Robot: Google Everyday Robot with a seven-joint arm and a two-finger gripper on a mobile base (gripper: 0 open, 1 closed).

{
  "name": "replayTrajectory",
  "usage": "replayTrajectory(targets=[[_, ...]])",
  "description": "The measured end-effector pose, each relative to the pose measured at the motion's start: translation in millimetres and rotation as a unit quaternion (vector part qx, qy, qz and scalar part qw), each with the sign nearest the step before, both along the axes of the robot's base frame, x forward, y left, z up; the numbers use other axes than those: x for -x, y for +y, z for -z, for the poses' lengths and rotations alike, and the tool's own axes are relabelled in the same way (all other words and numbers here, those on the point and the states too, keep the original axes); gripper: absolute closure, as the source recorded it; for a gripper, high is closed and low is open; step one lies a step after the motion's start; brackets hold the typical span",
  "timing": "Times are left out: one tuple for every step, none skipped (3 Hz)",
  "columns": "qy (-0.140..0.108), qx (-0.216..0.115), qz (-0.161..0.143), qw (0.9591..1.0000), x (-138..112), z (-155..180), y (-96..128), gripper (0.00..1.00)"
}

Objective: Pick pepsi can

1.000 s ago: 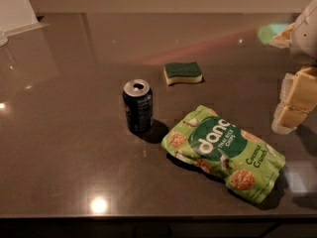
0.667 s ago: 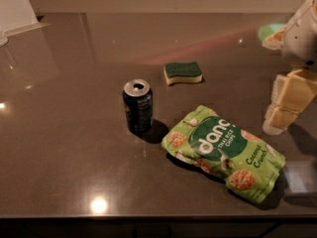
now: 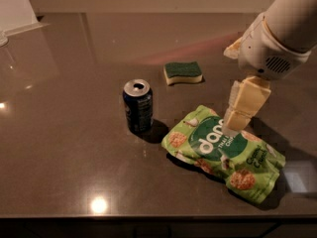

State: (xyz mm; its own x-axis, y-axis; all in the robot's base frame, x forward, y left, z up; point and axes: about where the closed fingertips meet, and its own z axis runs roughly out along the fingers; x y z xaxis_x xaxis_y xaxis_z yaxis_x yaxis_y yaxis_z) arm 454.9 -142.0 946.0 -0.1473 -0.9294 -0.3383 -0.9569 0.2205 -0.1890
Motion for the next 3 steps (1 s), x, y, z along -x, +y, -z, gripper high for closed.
replayTrajectory(targets=[[0.009,-0.031,-0.025,0.9992,-5,16,40,0.00],[0.016,-0.060,-0.046,0.9970,-9,24,75,0.00],[0.024,-0.084,-0.063,0.9942,-12,31,104,0.00]])
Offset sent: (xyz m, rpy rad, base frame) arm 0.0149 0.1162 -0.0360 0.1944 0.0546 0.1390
